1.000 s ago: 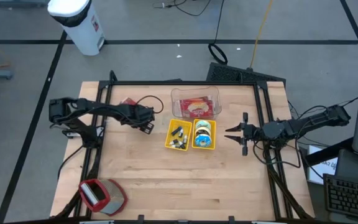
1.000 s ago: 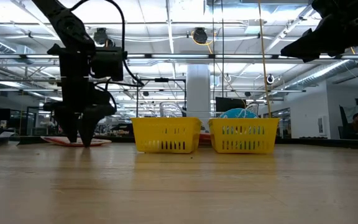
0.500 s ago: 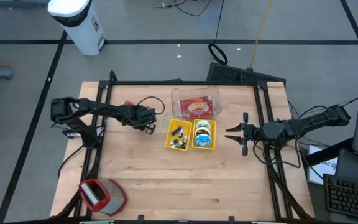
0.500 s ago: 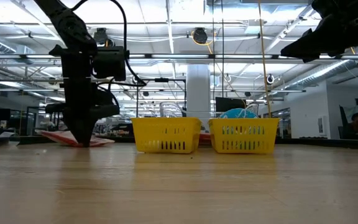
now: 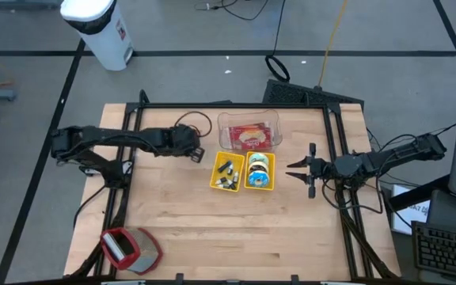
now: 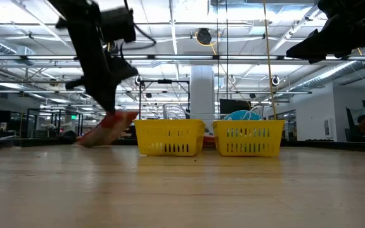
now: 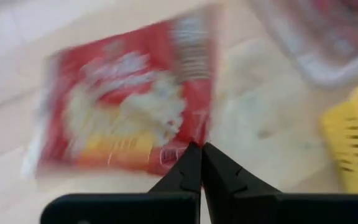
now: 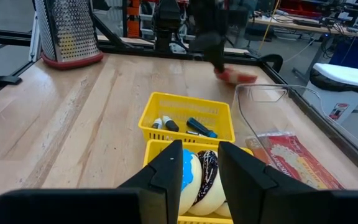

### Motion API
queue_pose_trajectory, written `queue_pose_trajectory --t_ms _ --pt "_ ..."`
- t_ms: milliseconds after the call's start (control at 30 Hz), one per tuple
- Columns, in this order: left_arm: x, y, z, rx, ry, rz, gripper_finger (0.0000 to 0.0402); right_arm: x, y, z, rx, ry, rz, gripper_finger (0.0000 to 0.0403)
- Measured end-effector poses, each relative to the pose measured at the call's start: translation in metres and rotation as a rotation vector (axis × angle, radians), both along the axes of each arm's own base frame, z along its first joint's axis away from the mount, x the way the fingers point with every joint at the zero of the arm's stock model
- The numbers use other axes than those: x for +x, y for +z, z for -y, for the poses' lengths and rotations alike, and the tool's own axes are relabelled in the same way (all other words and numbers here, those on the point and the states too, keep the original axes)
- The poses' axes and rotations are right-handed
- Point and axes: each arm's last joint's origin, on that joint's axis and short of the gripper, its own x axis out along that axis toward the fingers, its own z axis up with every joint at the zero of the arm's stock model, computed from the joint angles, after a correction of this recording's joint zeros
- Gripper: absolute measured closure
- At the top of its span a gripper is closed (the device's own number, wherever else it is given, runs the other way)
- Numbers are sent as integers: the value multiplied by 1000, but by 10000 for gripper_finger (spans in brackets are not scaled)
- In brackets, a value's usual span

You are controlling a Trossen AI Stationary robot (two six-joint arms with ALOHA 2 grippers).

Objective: Pick & Place Food Item
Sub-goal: Put the red popcorn bag into the transparent bin

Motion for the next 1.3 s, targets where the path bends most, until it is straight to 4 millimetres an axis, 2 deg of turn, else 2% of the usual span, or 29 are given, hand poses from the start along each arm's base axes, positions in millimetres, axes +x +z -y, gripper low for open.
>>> queue_pose_trajectory --t_ms 167,367,667,867,1133,1300 --pt "5 43 6 106 -5 180 400 0 0 0 0 0 0 312" --pt "15 82 14 214 -29 366 401 0 0 0 0 0 -1 312" --pt "35 129 27 372 -64 585 401 0 0 0 0 0 -1 312" --pt "52 133 36 427 -74 700 401 0 0 0 -2 0 -1 312" --pt "88 108 42 424 -88 758 401 0 0 0 -3 0 -1 312" --pt "104 90 40 410 -65 763 401 0 0 0 -4 0 -1 312"
